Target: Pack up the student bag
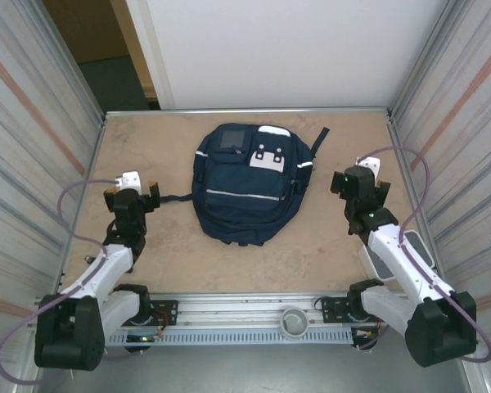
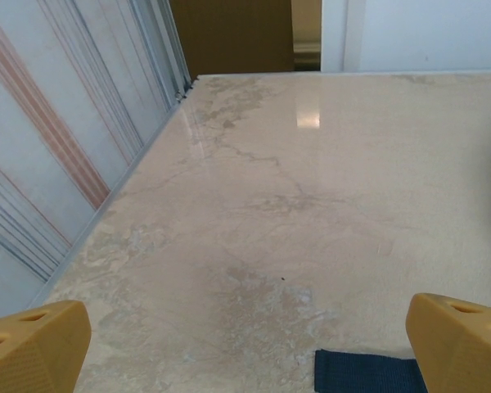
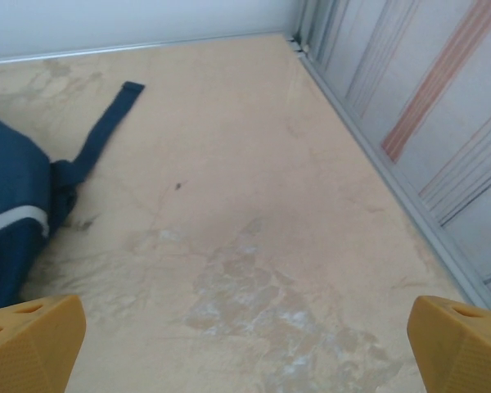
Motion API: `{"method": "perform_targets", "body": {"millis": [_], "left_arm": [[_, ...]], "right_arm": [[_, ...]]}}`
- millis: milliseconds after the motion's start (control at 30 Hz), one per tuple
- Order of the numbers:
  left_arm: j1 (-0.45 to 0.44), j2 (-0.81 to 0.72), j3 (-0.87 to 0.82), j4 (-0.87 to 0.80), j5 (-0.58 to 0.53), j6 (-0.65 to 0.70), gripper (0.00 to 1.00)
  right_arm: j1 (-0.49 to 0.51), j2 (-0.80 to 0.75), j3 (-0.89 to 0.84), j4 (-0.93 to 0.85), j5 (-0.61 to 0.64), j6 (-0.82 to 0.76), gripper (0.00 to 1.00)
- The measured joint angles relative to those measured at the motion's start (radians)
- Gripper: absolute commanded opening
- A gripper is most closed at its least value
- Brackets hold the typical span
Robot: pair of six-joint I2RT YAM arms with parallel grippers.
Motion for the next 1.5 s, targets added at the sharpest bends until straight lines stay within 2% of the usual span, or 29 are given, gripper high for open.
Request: {"method": "perform_targets", "body": {"millis": [200, 367, 633, 767, 1000, 1200, 1300, 1400, 1500], "left_arm": [[0.001, 0.154, -0.014, 0.105, 0.076, 0.048, 0.99], [0.001, 0.238, -0.016, 0.145, 0.153, 0.073, 0.99], [0.021, 0.244, -0.017, 0.212, 0.283, 0.071, 0.99], [0.026, 0.261, -0.016, 0.244, 0.311, 0.058, 0.99], [0.027, 0.490, 0.021, 0.364, 0.336, 0.049, 0.99], [0.049, 0.504, 0.036, 0.365, 0.370, 0.039, 0.99], [0.053, 0.504, 0.042, 0.366, 0.380, 0.038, 0.99], [0.053, 0.504, 0.042, 0.365, 0.385, 0.038, 0.99], [0.053, 0.504, 0.042, 0.365, 0.387, 0.038, 0.99]], "right_arm": [[-0.084, 0.005, -0.197, 0.191, -0.050, -0.044, 0.99], [-0.107, 0.063, -0.257, 0.336, -0.112, -0.055, 0.99], [-0.107, 0.186, -0.276, 0.497, -0.221, -0.066, 0.99], [-0.107, 0.214, -0.276, 0.546, -0.267, -0.080, 0.99], [-0.108, 0.296, -0.276, 0.654, -0.324, -0.123, 0.99], [-0.112, 0.377, -0.269, 0.750, -0.360, -0.185, 0.99], [-0.145, 0.450, -0.269, 0.845, -0.377, -0.194, 0.99], [-0.230, 0.522, -0.267, 0.914, -0.426, -0.173, 0.99], [-0.262, 0.544, -0.255, 0.903, -0.462, -0.163, 0.99]]}}
